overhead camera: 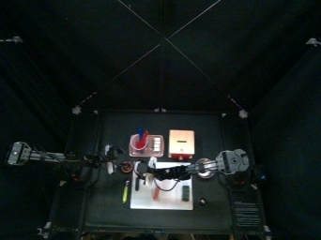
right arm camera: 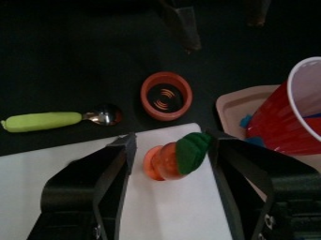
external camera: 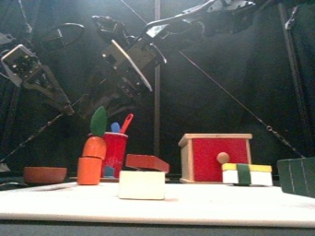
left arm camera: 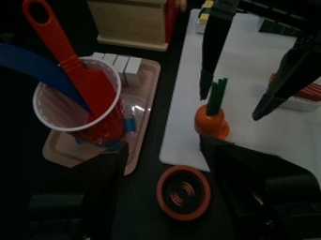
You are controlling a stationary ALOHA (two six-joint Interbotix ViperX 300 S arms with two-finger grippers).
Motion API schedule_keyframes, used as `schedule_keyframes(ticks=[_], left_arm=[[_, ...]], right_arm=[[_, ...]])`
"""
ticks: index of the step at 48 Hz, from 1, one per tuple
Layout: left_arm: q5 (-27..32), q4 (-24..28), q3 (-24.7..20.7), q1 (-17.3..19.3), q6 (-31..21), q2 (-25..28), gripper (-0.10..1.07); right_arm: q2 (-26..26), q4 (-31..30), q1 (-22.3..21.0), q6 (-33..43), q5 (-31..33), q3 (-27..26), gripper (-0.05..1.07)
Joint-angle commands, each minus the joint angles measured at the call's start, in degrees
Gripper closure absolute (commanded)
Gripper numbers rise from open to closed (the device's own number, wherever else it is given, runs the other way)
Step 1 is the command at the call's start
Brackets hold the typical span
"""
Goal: Put carrot together
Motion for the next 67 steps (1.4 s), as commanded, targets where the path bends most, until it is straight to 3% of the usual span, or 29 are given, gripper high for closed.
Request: schedule_keyframes(ticks=[1, 19, 45, 67], left_arm=[[-0.3, 0.1, -0.7, 0.1, -0.2, 0.1, 0.03], [-0.2, 0.1, -0.9, 0.1, -0.2, 0.1, 0.03], [-1.2, -0.4, -1.8, -0.2, -0.4, 0.1, 0.03], [-17.2, -3.6, -4.0, -0.8, -0.3, 0.2, 0.03]], right_arm=[[-3.8, -0.2, 0.0, 0.1, 0.7, -1.2, 0.11], [-6.7, 0.4, 0.4, 0.2, 5.4, 0.3, 0.11], [-11.9, 5.0, 0.6, 0.9, 5.7, 7.1, 0.11], [-23.8, 10.5, 1.3, 1.0, 5.4, 19.5, 0.13]])
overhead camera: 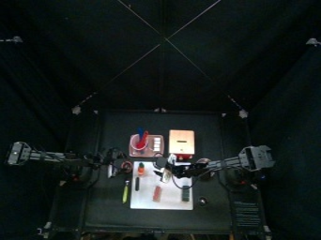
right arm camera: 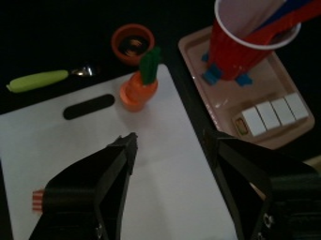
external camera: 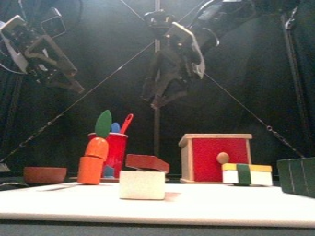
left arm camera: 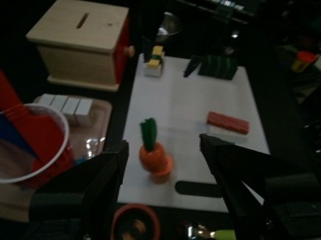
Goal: Put carrot together
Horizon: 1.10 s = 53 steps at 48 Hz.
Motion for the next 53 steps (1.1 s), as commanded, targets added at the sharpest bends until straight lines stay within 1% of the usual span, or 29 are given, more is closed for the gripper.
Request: schedule_keyframes(ticks=[1, 8, 18, 24, 29, 31, 33, 38, 40, 41, 42, 44, 46, 48, 53], left_arm=[[-2.9, -0.1, -2.0, 0.0, 0.2, 0.1, 0.03], [-5.2, 0.4, -4.1, 0.0, 0.2, 1.0, 0.03], [-5.5, 1.1, -6.8, 0.7, 0.4, 3.6, 0.03], [-5.4, 1.1, -8.3, 0.9, 0.4, 5.6, 0.03], [-5.4, 1.2, -9.1, 1.4, 0.4, 6.9, 0.03], [-5.3, 1.1, -9.5, 1.8, 0.4, 7.4, 0.03], [-5.3, 1.1, -9.8, 2.2, 0.4, 7.8, 0.03], [-5.3, 1.1, -10.5, 3.1, 0.4, 8.4, 0.03], [-5.3, 1.1, -10.8, 3.4, 0.4, 8.6, 0.03], [-5.2, 1.1, -10.9, 3.5, 0.4, 8.7, 0.03], [-5.2, 1.1, -10.9, 3.7, 0.4, 8.7, 0.03], [-5.1, 1.1, -11.0, 3.9, 0.4, 8.7, 0.03], [-5.0, 1.0, -10.9, 4.2, 0.3, 8.7, 0.03], [-4.9, 0.9, -10.8, 4.4, 0.3, 8.7, 0.03], [-4.7, 0.8, -10.6, 5.0, 0.3, 8.7, 0.03]], right_arm=[[-4.9, 0.6, 0.4, 0.1, -0.4, 1.7, 0.13], [-8.8, 0.6, 1.3, 0.1, -1.6, 5.3, 0.13], [-14.1, 0.8, 1.7, 0.1, -5.8, 12.2, 0.12], [-16.8, 1.1, 1.3, 0.2, -10.5, 16.9, 0.13], [-18.8, 0.8, 1.1, 0.0, -16.7, 20.0, 0.13], [-19.9, -0.2, -0.2, -0.5, -20.8, 22.2, 0.14], [-20.6, -0.9, -2.6, -0.5, -24.3, 24.3, 0.15], [-21.6, -1.7, -10.7, -1.1, -34.5, 29.1, 0.22], [-21.5, -1.9, -13.8, -1.2, -39.4, 30.6, 0.25], [-21.5, -1.8, -16.0, -1.3, -42.9, 31.6, 0.28], [-21.5, -1.9, -16.6, -1.3, -44.0, 32.0, 0.29], [-21.3, -1.9, -19.3, -1.5, -48.8, 33.0, 0.33], [-21.2, -2.1, -20.8, -1.8, -51.4, 33.5, 0.35], [-21.2, -1.8, -21.1, -2.7, -52.7, 33.6, 0.37], [-21.5, -0.4, -20.4, -7.3, -52.3, 32.8, 0.37]])
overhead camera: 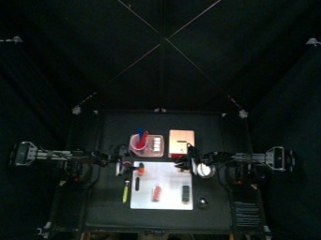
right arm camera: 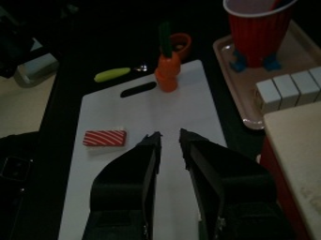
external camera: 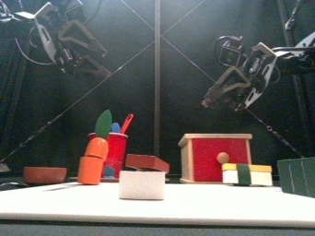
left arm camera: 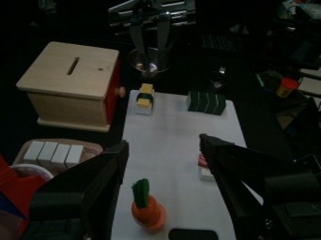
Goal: Put carrot together
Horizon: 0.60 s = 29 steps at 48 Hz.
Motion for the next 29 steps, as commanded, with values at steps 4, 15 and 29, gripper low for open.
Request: schedule_keyframes(ticks=[4, 15, 29], left_arm=[[0.0, -0.1, -1.2, 1.1, 0.1, 0.1, 0.03], [0.0, 0.1, -1.0, 1.8, 0.2, 0.1, 0.03], [0.0, 0.3, 0.1, 1.9, 0.2, 0.1, 0.03]], right_arm=[[-1.3, 3.1, 1.9, -6.6, 0.5, -2.3, 0.37], [-0.1, 10.8, 6.0, -15.6, 7.8, -5.1, 0.37], [0.5, 14.0, 8.1, -19.5, 9.0, -6.0, 0.37]])
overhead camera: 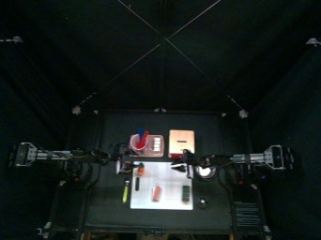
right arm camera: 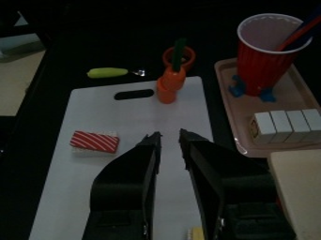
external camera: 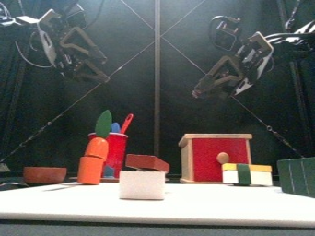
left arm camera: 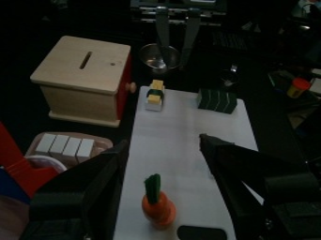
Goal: Put carrot together
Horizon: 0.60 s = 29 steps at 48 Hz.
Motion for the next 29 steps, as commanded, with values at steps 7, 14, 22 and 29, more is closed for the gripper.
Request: schedule_keyframes(ticks=[7, 14, 22, 29], left_arm=[[-0.2, 0.1, -0.4, 0.7, 0.1, 0.1, 0.03], [-0.2, 0.1, -0.2, 0.9, 0.1, 0.1, 0.03], [-0.2, 0.1, -0.1, 1.0, 0.1, 0.1, 0.03], [-0.2, 0.1, 0.1, 1.4, 0.1, 0.1, 0.03]], right_arm=[[-0.5, 0.6, 0.3, -0.5, -0.2, -0.7, 0.37], [1.1, 0.2, 0.0, -0.6, -0.2, -0.8, 0.37], [2.8, 0.0, 0.0, -0.6, -0.2, -1.6, 0.37], [2.5, -0.1, 0.3, -0.5, -0.1, -1.8, 0.37]])
